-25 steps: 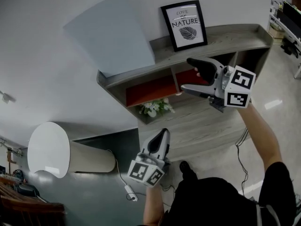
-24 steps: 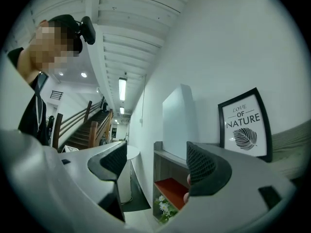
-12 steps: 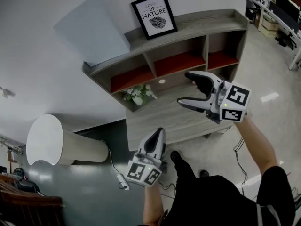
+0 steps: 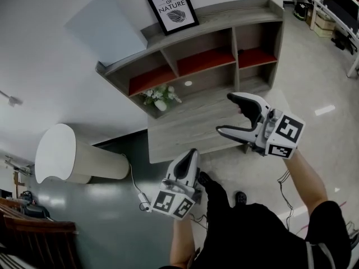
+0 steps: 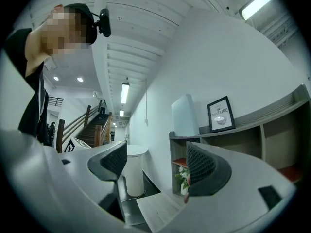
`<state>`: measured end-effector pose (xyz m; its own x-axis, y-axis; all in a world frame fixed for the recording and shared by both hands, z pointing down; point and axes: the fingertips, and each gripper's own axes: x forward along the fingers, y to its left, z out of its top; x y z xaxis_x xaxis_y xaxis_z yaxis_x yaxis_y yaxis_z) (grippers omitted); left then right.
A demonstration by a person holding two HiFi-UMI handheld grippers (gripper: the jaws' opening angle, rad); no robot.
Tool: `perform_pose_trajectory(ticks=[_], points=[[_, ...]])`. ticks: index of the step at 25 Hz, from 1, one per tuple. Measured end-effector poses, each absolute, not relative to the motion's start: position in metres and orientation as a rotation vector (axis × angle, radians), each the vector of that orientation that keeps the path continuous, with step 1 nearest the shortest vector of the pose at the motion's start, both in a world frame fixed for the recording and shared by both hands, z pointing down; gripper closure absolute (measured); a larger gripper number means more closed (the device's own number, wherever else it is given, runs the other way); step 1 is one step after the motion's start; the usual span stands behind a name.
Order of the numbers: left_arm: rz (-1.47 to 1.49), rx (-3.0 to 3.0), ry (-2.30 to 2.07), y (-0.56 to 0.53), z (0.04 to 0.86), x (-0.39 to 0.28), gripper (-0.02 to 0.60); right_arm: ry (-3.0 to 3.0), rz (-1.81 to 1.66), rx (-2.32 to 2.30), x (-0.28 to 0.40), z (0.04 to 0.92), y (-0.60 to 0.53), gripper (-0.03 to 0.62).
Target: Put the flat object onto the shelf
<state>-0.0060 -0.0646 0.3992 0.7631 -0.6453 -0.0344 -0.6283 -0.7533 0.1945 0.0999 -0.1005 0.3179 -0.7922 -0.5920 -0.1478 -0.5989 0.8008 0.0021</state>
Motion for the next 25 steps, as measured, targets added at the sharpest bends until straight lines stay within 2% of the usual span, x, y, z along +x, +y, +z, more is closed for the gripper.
perform_pose_trajectory(ticks=[20, 25], points=[[-0.147, 2.812, -1.036, -0.023, 0.394, -0.003, 0.568, 2.822, 0.058, -1.035, 0.098, 0.363, -0.013, 0.269], [-0.146, 2.816, -1.015, -0.016, 0.398, -0.006, 0.568, 2.827, 0.039, -1.079, 0.085, 0.376, -0.002, 0.390]])
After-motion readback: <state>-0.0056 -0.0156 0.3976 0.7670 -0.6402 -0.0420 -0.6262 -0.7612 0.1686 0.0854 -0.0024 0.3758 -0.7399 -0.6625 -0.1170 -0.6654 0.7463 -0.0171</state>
